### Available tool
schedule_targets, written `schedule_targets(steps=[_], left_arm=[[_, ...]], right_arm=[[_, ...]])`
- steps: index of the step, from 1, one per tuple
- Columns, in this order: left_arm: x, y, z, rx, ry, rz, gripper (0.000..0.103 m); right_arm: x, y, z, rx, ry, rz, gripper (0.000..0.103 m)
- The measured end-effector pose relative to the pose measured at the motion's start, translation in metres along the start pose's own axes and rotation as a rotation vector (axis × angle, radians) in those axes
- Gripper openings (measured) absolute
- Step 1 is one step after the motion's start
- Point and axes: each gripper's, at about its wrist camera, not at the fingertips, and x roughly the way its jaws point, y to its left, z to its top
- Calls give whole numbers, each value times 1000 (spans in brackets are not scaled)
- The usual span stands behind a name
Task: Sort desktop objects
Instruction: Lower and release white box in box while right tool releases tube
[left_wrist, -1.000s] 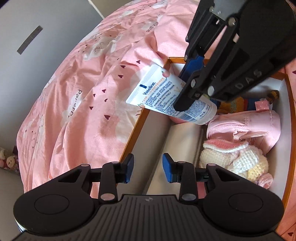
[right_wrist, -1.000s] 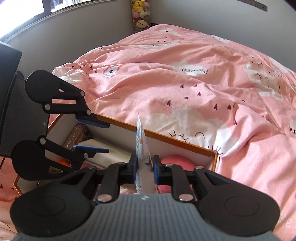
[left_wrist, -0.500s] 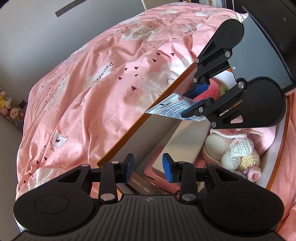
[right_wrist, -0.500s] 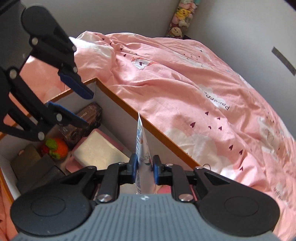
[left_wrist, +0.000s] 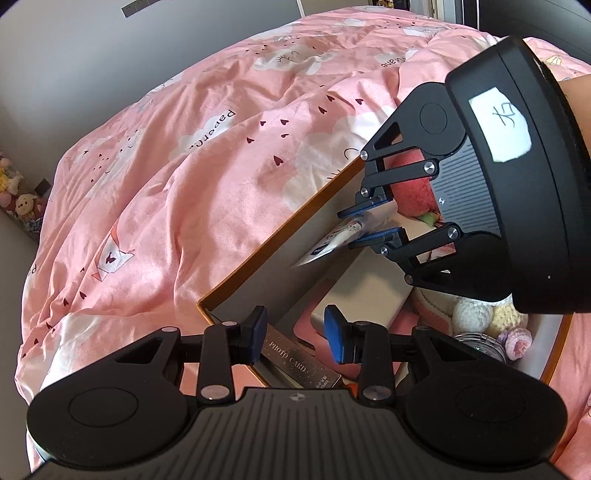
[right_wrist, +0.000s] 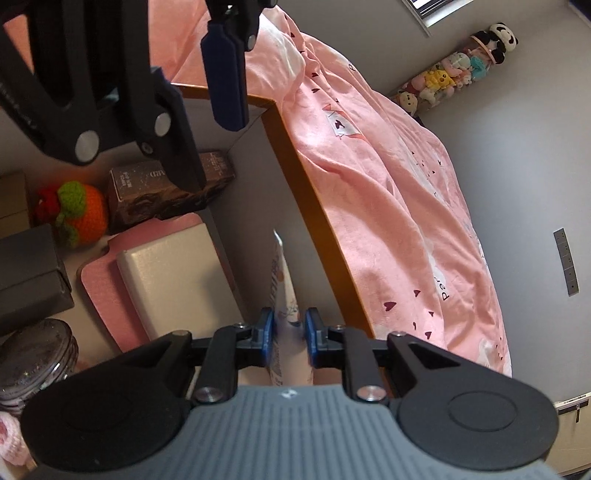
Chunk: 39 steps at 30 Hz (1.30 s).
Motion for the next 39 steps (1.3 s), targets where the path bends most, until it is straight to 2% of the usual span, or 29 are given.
schedule_targets(steps=[13,19,29,34,39], left_arm=[[13,-7,0,46,60,3,40],[19,-11,1,70,83,0,40],[28,-12,2,84,113,7,40],[27,-10,4,75,107,7,40],[27,-10,5,69,99,6,40]], right_arm=[[-5,-8,-7,102,10,50,25],[-1,-14,-10,165,15,86,30],[14,-13,-11,168,-16,94,31],[3,-27,-18,229,-44,127,31],[-6,-36,-27,268,-33,144,28]])
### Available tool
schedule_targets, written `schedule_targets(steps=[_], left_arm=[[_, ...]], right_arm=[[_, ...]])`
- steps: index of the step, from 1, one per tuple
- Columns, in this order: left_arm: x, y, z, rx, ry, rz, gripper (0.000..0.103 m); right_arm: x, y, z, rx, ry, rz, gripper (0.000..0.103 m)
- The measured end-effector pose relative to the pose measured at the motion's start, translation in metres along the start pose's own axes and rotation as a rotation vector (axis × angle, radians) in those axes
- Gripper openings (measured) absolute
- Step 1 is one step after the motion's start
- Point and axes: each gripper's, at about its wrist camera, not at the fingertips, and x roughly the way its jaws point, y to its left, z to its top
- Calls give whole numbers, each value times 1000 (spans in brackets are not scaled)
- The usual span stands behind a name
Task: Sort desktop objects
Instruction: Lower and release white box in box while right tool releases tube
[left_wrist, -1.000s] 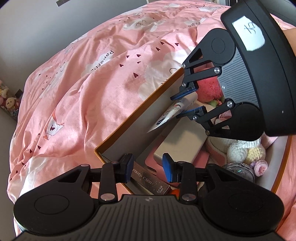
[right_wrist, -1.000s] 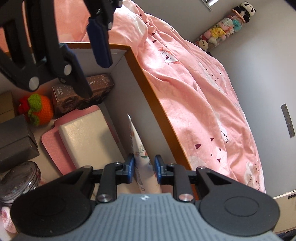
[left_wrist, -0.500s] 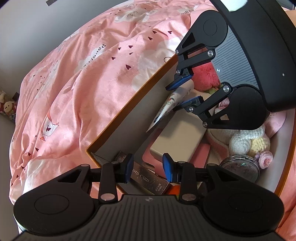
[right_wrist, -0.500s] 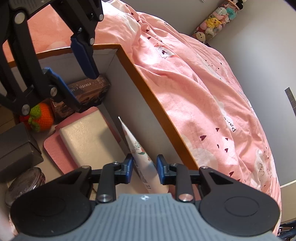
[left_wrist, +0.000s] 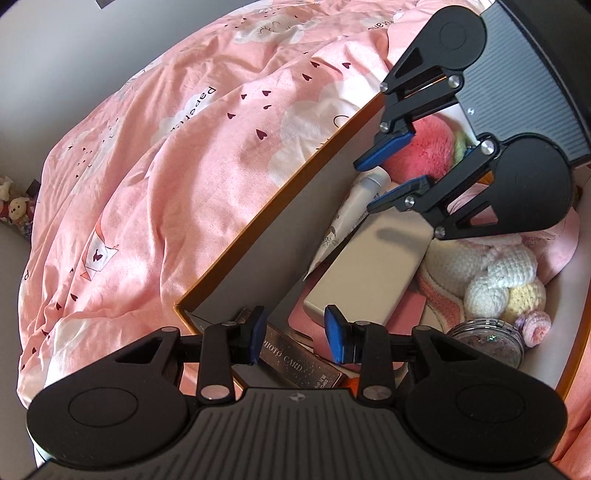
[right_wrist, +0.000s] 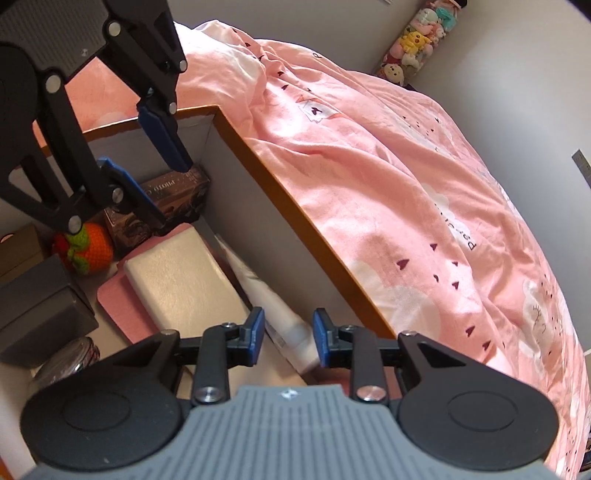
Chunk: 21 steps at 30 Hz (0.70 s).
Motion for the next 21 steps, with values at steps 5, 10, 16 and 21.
schedule_targets(steps=[5,10,16,21], left_arm=[[0,-1,1,-3,0,-2,40],[-1,-4,1,-3,9,10,40],[-16,-9,2,-20,-7,5,40],[-39,-15,4,-50,-37,-4,40]], right_arm=[[11,-1,-5,24,25,-21,17],[19,1,-4,44,33,-37,18],[-13,-4,-4,91,-16,-43,15],[-59,-9,-7,236,-55,-31,20]])
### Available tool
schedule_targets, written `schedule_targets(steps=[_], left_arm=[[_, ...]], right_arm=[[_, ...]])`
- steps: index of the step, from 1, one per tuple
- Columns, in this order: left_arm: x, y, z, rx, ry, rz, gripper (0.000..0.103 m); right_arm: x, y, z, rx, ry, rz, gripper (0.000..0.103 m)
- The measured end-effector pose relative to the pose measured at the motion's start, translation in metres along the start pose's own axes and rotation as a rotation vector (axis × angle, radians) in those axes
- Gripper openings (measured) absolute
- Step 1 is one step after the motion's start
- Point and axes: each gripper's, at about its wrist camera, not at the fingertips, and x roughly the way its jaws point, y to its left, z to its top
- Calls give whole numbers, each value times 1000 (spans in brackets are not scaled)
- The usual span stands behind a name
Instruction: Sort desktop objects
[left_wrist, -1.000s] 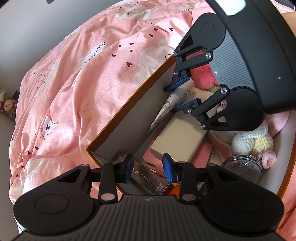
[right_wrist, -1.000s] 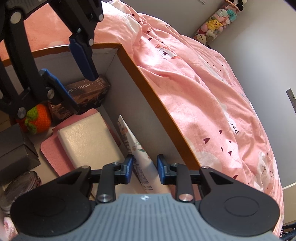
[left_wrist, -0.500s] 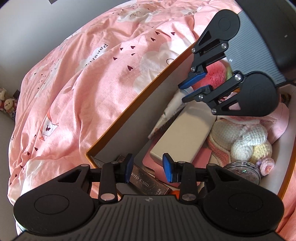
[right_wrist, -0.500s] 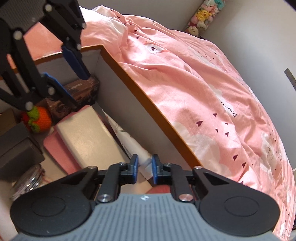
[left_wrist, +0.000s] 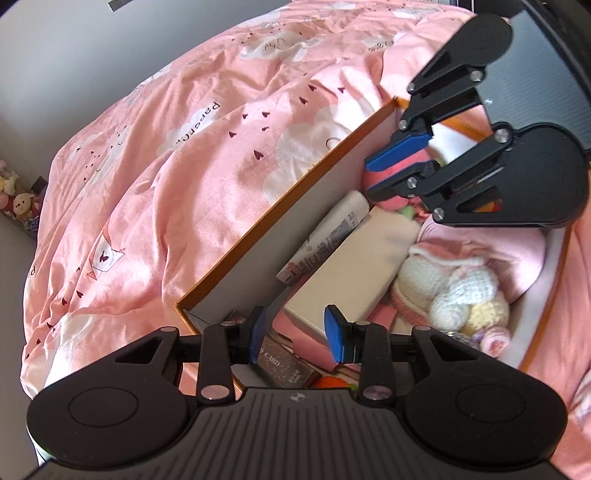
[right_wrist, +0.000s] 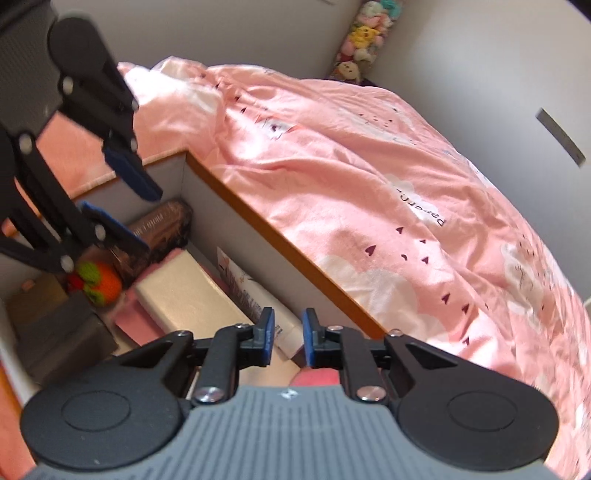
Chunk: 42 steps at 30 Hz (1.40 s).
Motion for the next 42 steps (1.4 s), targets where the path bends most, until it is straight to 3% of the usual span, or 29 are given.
schedule_targets(steps=[2,5,9,17,27,37,42], left_arm=[[-10,-4,1,-11,-9,8,42],[-23,-11,3,-47,-14,42,54],[-37,-22,-1,-113,-8,46,54],[-44,-54,-17,-241,18,91,57],[-40,-74,-38,-361,49,166,57],[-23,-73,-50,-461,77,180,58],[-19,-77,-54,-501,47,159,67]], right_arm=[[-17,-1,-1,59,-4,-5,24],[-39,-1,-7,163,3,0,34],[-58,2,-21,312,29,38,48],[-74,20,-55,522,37,17,74],[-70,33,-76,625,87,-30,87],[-63,41,-94,678,82,-83,96],[-61,48,-97,666,76,-116,97]])
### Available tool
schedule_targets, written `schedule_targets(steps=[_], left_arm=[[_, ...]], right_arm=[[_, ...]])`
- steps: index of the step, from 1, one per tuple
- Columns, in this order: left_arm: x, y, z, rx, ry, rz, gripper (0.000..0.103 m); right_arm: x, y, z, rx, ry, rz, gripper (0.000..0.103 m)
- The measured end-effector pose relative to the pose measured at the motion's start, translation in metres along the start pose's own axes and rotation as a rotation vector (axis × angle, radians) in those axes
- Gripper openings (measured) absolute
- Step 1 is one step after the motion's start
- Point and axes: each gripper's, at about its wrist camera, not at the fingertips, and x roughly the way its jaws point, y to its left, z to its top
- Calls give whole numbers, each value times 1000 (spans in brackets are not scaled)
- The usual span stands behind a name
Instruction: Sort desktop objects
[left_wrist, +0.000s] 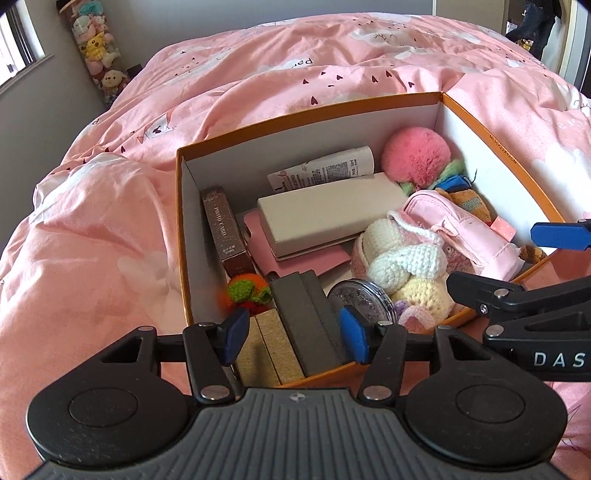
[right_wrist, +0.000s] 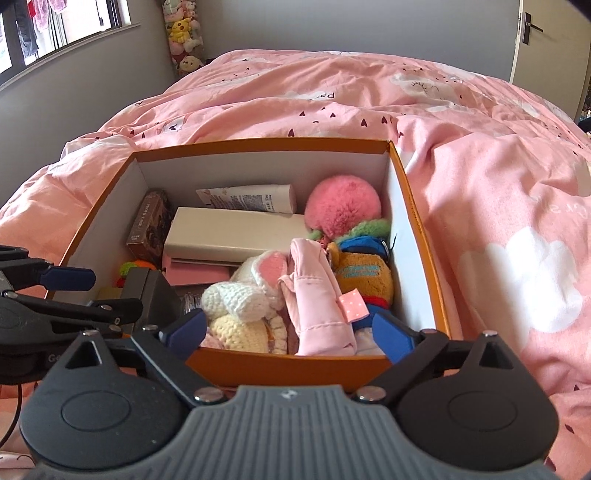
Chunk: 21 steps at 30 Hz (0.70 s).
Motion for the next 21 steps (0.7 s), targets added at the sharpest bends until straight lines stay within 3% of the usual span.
schedule_targets(steps=[2,21], left_arm=[[1,1,-1,-7,-3,6,74],[7,8,-2,-67,31,-44,75]], right_arm=[[1,-1,0,1,4,-1,97],[3,0,-1,-7,17,6,97]])
